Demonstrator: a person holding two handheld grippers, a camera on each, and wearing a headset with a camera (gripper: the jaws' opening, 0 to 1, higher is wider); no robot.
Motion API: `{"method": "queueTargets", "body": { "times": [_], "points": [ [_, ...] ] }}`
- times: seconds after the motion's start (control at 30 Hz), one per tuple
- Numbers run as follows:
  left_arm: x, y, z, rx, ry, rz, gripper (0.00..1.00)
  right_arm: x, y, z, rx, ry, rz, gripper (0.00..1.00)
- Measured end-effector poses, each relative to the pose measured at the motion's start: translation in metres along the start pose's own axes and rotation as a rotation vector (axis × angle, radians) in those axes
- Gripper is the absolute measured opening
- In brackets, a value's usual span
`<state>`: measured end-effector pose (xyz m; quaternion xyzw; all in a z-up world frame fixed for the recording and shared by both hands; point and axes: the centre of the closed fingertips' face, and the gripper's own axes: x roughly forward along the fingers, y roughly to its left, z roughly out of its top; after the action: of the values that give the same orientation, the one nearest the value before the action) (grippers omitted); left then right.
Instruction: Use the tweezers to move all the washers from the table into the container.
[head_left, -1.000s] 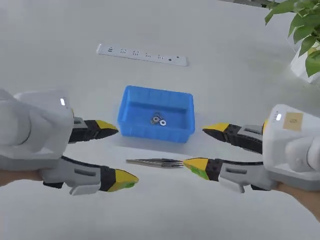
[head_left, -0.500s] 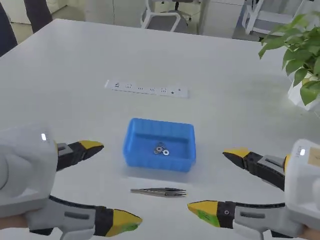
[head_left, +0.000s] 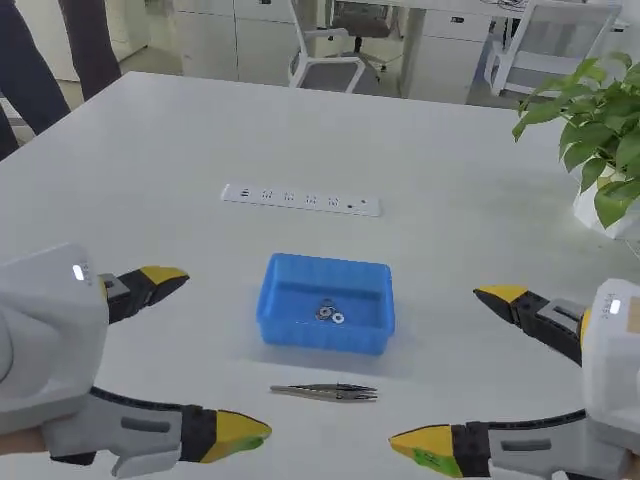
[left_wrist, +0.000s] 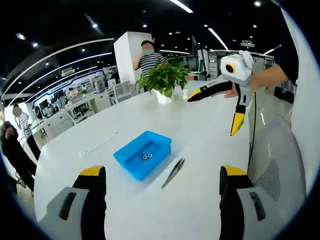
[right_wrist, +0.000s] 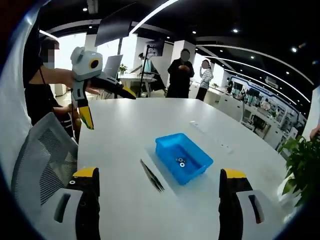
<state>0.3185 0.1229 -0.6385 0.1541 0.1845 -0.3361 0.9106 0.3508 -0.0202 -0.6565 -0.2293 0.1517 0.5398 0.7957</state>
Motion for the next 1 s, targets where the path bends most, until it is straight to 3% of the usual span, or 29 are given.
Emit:
{"method": "queueTargets", "body": {
  "times": [0.33, 0.47, 0.7, 0.87, 1.0],
  "points": [
    [-0.007, -0.010, 0.008, 0.027, -0.011, 0.000, 1.00, -0.008, 0.019, -0.019, -0.096, 0.088, 0.045, 1.00],
    [-0.006, -0.013, 0.004, 0.034, 0.015, -0.006, 1.00, -0.013, 0.020, -0.017, -0.087, 0.081, 0.053, 1.00],
    [-0.007, -0.016, 0.010, 0.015, -0.015, 0.008, 1.00, -0.016, 0.017, -0.008, -0.088, 0.070, 0.037, 1.00],
    [-0.012, -0.014, -0.001, 0.024, 0.022, 0.025, 1.00, -0.018, 0.020, -0.004, -0.102, 0.066, 0.047, 1.00],
    [-0.015, -0.014, -0.004, 0.025, 0.027, 0.023, 1.00, -0.018, 0.020, -0.005, -0.098, 0.065, 0.048, 1.00]
  ]
}}
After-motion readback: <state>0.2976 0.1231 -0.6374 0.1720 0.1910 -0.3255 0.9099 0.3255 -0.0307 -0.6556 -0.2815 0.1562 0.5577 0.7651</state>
